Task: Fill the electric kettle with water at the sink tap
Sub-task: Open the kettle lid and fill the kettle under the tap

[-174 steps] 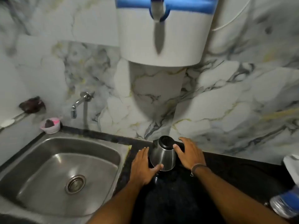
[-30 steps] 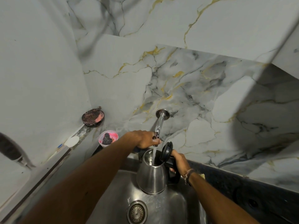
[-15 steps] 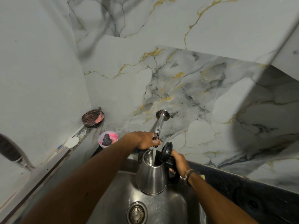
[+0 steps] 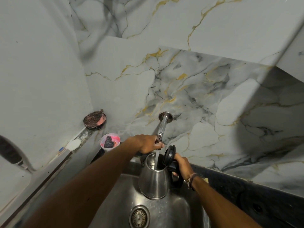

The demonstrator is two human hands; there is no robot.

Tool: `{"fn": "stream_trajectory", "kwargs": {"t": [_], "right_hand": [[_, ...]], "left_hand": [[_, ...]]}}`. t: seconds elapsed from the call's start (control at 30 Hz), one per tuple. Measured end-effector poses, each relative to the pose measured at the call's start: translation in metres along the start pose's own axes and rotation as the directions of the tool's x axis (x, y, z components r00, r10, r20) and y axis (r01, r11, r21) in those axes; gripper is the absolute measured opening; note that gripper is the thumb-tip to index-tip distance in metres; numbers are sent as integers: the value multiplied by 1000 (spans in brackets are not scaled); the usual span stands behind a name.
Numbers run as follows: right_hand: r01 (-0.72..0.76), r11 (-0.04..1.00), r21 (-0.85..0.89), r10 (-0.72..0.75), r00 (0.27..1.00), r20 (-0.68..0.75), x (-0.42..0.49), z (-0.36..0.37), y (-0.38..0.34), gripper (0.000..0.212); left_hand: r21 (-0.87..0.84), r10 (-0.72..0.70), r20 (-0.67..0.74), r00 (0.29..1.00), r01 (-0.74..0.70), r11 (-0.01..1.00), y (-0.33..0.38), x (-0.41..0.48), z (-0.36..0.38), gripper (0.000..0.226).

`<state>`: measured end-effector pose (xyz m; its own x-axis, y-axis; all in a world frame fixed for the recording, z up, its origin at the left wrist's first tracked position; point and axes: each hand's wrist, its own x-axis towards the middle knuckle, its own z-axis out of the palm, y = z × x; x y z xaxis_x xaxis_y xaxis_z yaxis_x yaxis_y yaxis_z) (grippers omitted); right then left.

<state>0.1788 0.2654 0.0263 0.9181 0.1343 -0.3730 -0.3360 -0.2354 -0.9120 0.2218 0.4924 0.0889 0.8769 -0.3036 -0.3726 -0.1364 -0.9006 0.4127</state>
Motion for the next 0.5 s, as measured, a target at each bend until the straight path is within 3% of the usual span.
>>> {"fn": "stream_trajectory", "kwargs": {"t": [0.5], "right_hand": [[-1,1000,1,1,999,-33,-4,0,-4,58]], "left_hand": [[-117,41,-39,998,-45,992,3,-10,2,76]]}}
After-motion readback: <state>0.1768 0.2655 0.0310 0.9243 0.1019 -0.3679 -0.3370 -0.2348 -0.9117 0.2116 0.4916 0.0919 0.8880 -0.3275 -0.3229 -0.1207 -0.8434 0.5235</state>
